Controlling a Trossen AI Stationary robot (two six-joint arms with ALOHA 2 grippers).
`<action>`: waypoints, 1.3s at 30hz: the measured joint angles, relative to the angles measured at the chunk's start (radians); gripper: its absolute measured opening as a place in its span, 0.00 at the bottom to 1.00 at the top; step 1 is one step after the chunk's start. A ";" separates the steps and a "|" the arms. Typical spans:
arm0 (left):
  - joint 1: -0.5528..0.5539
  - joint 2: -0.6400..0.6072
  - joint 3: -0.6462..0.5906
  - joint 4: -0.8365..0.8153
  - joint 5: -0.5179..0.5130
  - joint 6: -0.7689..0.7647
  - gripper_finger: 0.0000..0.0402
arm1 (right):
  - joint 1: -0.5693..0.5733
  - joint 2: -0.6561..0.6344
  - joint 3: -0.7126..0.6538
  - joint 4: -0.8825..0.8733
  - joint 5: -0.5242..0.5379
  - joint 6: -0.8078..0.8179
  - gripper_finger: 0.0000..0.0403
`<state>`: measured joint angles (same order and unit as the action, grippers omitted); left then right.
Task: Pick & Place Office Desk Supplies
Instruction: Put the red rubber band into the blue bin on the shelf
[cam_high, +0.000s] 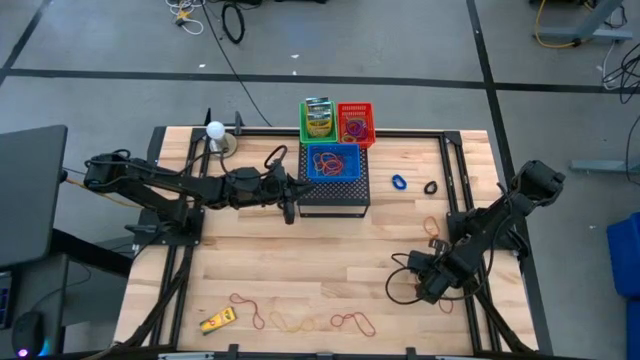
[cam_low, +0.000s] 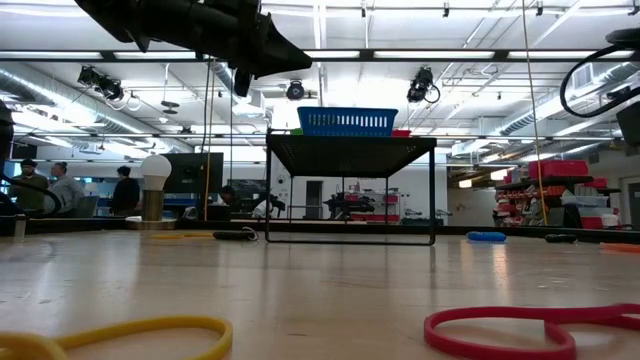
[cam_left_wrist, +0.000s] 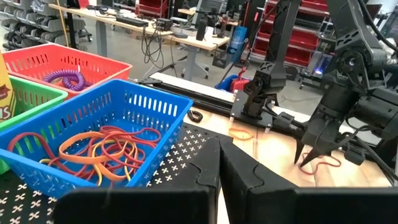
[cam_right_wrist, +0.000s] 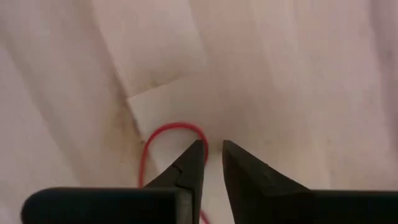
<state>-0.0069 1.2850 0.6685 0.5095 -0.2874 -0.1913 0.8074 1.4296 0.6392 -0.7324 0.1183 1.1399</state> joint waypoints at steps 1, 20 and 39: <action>0.000 0.000 0.000 -0.005 0.000 0.000 0.02 | 0.000 0.000 0.000 -0.005 0.009 -0.001 0.17; 0.002 0.001 0.000 -0.028 0.000 -0.036 0.02 | -0.004 -0.003 -0.011 0.067 -0.042 -0.097 0.01; 0.002 0.001 0.000 -0.019 -0.011 0.005 0.02 | -0.178 -0.004 0.386 -0.147 0.169 -0.420 0.00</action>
<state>-0.0048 1.2858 0.6685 0.4904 -0.2989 -0.1862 0.6294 1.4254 1.0248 -0.8794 0.2876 0.7197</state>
